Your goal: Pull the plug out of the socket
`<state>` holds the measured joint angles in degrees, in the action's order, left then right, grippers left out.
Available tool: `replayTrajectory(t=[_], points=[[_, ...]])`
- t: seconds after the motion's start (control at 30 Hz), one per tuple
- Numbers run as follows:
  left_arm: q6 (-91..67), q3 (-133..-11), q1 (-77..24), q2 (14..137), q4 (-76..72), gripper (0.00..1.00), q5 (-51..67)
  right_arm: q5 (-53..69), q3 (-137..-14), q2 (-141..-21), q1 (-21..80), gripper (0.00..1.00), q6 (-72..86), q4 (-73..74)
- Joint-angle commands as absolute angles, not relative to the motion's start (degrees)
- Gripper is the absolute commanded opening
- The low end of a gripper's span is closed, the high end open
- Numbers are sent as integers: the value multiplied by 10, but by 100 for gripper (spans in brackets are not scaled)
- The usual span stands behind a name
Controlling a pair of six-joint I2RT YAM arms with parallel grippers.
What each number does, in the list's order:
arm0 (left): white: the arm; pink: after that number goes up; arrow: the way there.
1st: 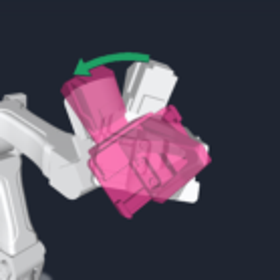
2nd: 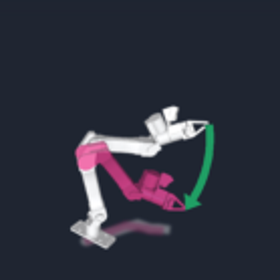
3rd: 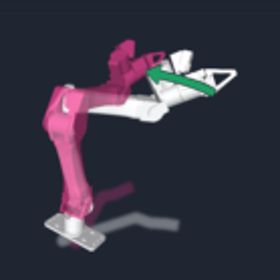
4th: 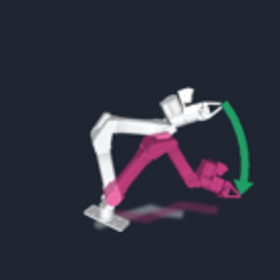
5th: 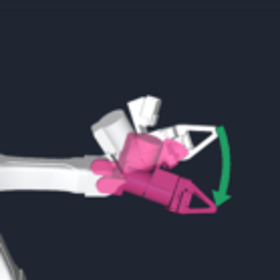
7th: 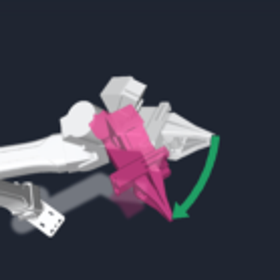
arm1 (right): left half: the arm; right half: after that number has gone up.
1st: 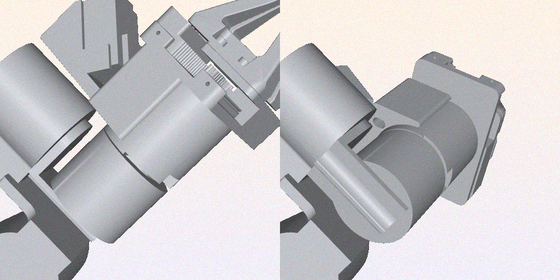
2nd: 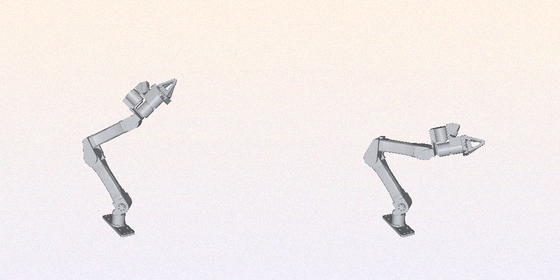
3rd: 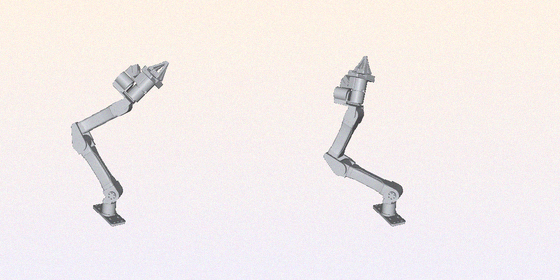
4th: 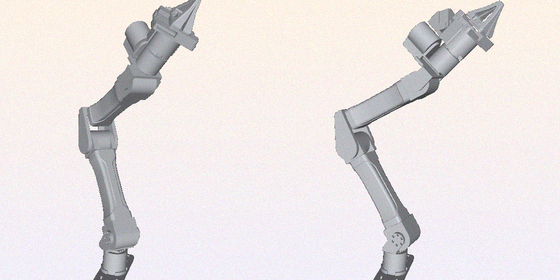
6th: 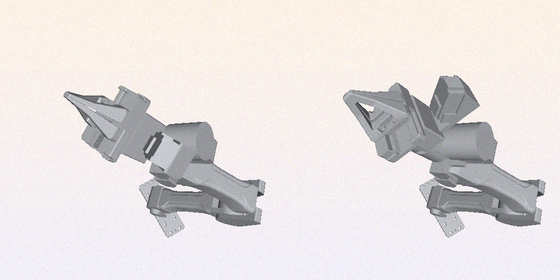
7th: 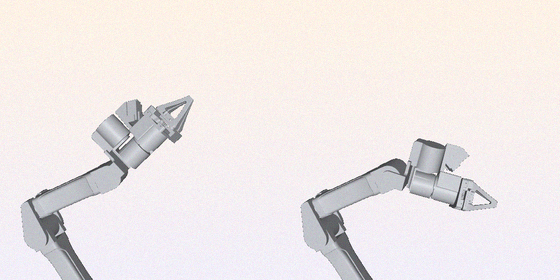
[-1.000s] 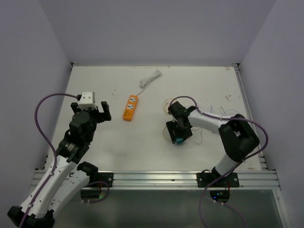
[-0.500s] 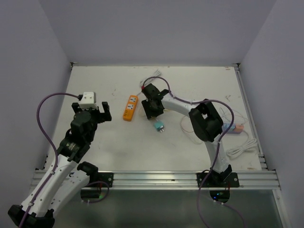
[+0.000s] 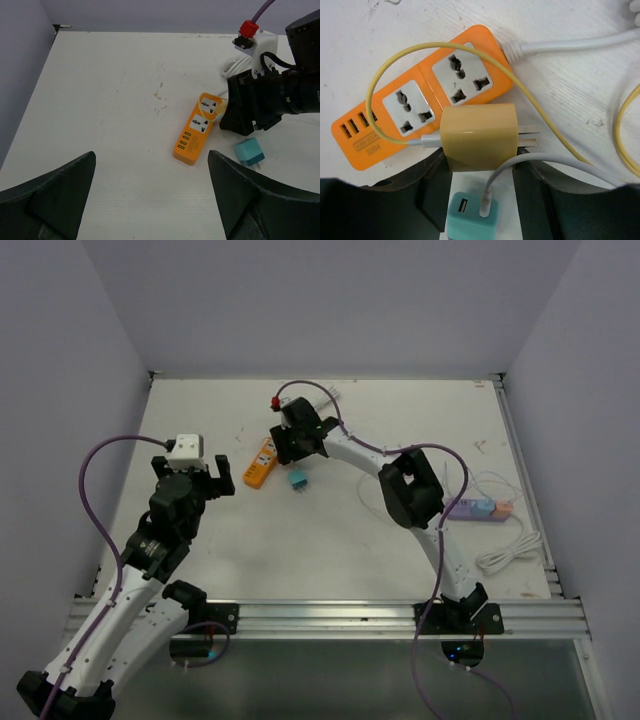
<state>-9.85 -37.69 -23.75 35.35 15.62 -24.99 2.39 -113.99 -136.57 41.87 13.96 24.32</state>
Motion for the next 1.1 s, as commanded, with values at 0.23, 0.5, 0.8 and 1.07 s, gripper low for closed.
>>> replayTrajectory(t=[0.23, 0.5, 0.8, 1.07], points=[[-91, -375, -235, 353, 135, 97, -256, -51, -1079, -1197, 421, 90, 97, 335], [-91, -377, -235, 351, 138, 97, -255, -178, -960, -1029, 411, 96, 147, 408], [-91, -378, -235, 340, 141, 97, -255, -293, -746, -806, 250, 99, 263, 456], [-93, -376, -235, 328, 142, 97, -253, -368, -631, -706, 112, 99, 416, 549]])
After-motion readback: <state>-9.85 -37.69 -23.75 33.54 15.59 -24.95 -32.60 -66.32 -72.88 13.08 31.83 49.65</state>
